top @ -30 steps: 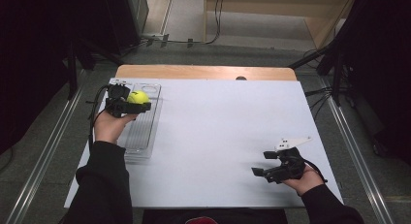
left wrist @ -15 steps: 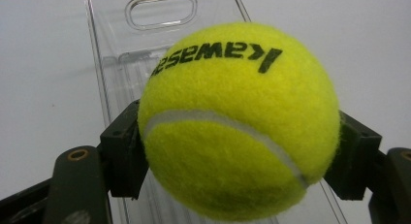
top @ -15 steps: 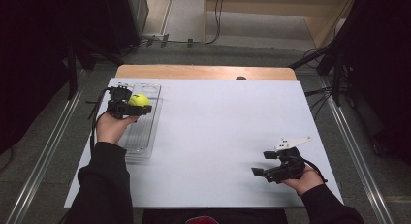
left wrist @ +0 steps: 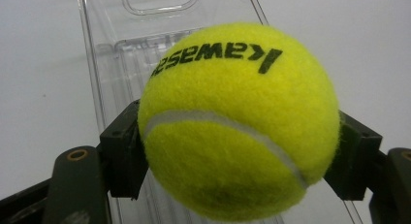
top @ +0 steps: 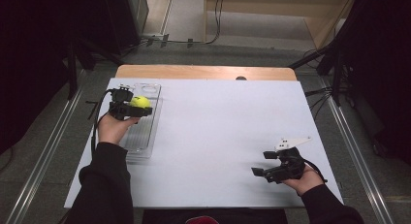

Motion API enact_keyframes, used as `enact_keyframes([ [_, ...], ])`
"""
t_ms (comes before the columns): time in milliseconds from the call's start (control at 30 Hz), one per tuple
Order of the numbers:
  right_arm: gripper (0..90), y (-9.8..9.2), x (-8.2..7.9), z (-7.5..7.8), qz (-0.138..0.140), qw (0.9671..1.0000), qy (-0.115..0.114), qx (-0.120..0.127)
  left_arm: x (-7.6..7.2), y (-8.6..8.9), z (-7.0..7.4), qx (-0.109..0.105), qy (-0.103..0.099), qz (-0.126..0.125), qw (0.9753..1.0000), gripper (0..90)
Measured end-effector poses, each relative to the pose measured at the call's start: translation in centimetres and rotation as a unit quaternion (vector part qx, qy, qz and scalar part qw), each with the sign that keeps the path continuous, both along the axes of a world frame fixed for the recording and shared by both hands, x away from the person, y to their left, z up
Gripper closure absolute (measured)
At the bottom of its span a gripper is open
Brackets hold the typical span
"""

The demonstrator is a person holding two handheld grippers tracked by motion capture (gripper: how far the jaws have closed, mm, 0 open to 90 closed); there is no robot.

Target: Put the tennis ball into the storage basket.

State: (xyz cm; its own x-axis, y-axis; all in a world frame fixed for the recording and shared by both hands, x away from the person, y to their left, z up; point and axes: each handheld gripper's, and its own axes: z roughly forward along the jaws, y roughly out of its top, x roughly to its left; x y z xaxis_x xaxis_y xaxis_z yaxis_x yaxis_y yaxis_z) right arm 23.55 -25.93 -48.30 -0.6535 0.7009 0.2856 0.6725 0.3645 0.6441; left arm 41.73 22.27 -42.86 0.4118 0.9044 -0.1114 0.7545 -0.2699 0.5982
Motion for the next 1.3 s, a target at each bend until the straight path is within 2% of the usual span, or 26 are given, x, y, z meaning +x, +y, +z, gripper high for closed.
enact_keyframes([
  [233, 14.1, 0.0, 0.0, 0.0, 0.000, 1.0000, 0.000, 0.000, 0.0, -0.1, -0.1, 0.005, 0.004, 0.005, 1.0000, 24.9],
  [400, 14.1, 0.0, 0.0, 0.0, 0.000, 1.0000, 0.000, -0.001, 0.0, -0.1, 0.0, 0.006, 0.000, -0.001, 1.0000, 23.2],
  [533, 14.1, 0.0, 0.0, 0.0, 0.000, 1.0000, 0.000, -0.001, -0.1, 0.1, 0.8, -0.017, -0.013, -0.003, 0.9998, 21.3],
  [633, 14.1, 0.0, 0.0, 0.0, 0.001, 1.0000, 0.000, 0.000, -0.2, 0.1, 1.3, -0.025, -0.013, -0.009, 0.9996, 18.9],
  [700, 14.1, 0.0, 0.0, 0.0, 0.001, 1.0000, 0.000, 0.000, -0.3, -0.1, 1.5, -0.022, -0.015, -0.011, 0.9996, 18.9],
  [833, 14.1, -0.1, 0.0, 0.0, 0.001, 1.0000, -0.001, 0.000, -0.4, -0.3, 2.1, -0.023, -0.008, -0.009, 0.9997, 18.9],
  [967, 14.1, -0.1, 0.0, 0.0, 0.000, 1.0000, -0.001, 0.000, -0.6, -0.3, 2.9, -0.040, -0.007, -0.010, 0.9991, 19.0],
  [1067, 14.1, -0.1, 0.0, 0.0, 0.001, 1.0000, -0.001, 0.000, -0.8, -0.4, 3.4, -0.054, -0.008, -0.017, 0.9984, 19.0],
  [1300, 14.1, -0.1, 0.0, 0.0, 0.001, 1.0000, -0.001, 0.000, -1.1, -1.0, 4.1, -0.071, -0.005, -0.040, 0.9967, 19.1],
])
